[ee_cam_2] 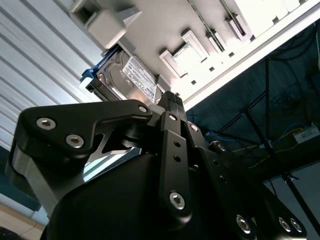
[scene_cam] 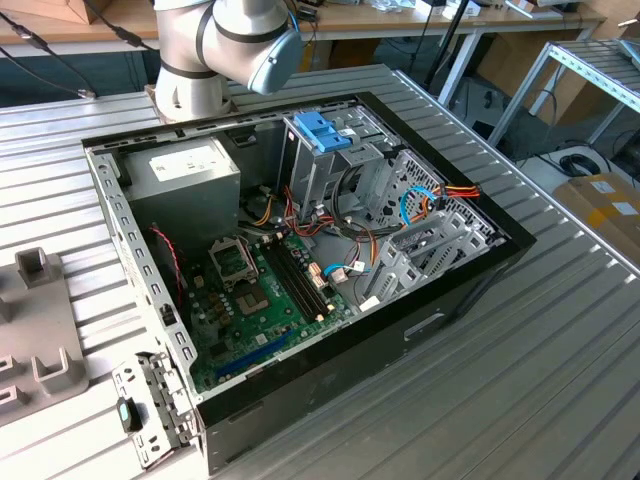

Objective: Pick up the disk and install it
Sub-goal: 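Pick up the disk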

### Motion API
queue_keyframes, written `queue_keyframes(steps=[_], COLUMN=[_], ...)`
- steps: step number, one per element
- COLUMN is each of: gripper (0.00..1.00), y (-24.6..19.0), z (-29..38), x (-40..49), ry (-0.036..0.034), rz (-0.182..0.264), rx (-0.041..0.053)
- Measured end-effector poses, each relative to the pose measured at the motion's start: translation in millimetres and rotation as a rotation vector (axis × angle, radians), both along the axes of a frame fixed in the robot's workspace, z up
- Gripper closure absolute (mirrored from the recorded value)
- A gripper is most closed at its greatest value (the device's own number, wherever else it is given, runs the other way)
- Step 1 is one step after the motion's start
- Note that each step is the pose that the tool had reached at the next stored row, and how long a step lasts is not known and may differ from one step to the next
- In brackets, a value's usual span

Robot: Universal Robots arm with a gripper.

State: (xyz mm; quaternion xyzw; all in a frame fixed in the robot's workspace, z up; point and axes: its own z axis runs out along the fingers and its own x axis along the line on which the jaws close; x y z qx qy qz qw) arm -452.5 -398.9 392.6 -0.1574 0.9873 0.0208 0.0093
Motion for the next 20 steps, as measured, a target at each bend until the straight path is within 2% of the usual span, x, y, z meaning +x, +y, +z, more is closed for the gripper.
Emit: queue_keyframes(steps=[20], gripper=[0.9], y=[0.0], z=[0.0], x=[0.0], ry=[0.0], rz=[0.087], rx=[0.0])
